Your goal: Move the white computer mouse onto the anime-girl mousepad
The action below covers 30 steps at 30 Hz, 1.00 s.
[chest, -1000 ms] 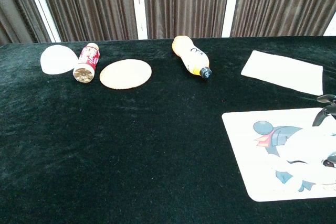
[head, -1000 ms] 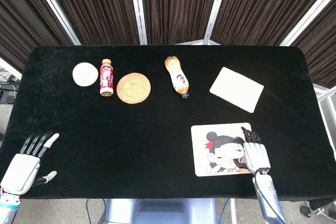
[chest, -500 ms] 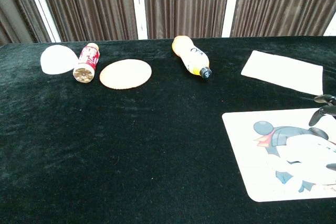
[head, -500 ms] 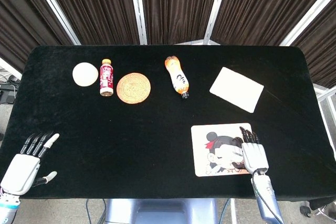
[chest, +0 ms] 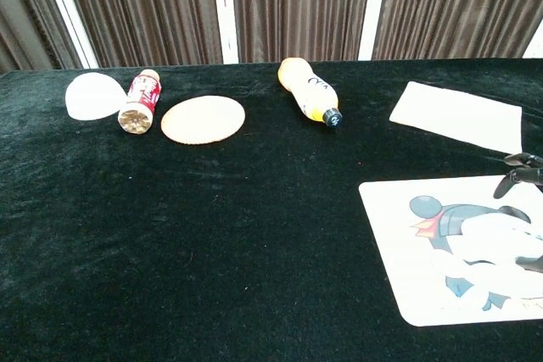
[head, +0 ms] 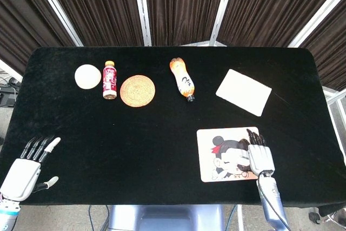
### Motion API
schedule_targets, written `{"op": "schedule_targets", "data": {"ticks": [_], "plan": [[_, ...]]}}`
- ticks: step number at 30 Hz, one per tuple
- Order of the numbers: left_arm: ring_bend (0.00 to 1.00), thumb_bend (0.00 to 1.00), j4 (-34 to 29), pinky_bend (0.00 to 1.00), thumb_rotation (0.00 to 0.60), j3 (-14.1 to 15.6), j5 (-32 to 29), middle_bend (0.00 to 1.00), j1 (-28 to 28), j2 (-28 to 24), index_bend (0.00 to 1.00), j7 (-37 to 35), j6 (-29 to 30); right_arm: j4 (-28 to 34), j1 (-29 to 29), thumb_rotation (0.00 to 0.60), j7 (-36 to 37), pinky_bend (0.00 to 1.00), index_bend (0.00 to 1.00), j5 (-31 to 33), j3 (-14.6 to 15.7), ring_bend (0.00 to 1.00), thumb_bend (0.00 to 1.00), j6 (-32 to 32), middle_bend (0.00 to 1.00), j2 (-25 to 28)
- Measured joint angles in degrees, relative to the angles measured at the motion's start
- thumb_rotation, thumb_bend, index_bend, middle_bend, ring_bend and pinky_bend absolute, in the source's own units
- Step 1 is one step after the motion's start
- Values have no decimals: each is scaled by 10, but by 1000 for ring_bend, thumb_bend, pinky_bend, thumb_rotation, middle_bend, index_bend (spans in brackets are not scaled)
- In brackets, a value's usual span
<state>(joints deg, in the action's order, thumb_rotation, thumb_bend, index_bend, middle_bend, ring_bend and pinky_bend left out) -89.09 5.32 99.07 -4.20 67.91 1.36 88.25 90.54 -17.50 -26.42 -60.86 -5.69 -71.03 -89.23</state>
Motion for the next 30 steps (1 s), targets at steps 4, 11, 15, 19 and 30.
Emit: {"op": "schedule_targets", "data": {"ticks": [4,11,15,19,30], "plan": [[0,124,0,0,600,0,1,0,0,0,0,-2,1,-22,-5,600,-9,0,186,2,-7,0,131,-1,0,-8],[0,124,1,0,600,1,3,0,0,-1,0,-2,-1,-47,-16,600,-21,0,150,6,-18,0,130,0,0,-13],[0,123,0,0,600,2,4,0,0,-1,0,-2,-1,-66,-24,600,-27,0,150,1,-22,0,121,2,0,-19],[0,122,0,0,600,3,6,0,1,-2,0,-3,0,-88,-34,600,-29,0,150,-4,-27,0,75,8,0,-25],[0,125,-1,0,600,5,8,0,-1,-3,0,-7,-3,-149,-55,600,-2,0,150,-29,-41,0,6,16,0,-45]]}}
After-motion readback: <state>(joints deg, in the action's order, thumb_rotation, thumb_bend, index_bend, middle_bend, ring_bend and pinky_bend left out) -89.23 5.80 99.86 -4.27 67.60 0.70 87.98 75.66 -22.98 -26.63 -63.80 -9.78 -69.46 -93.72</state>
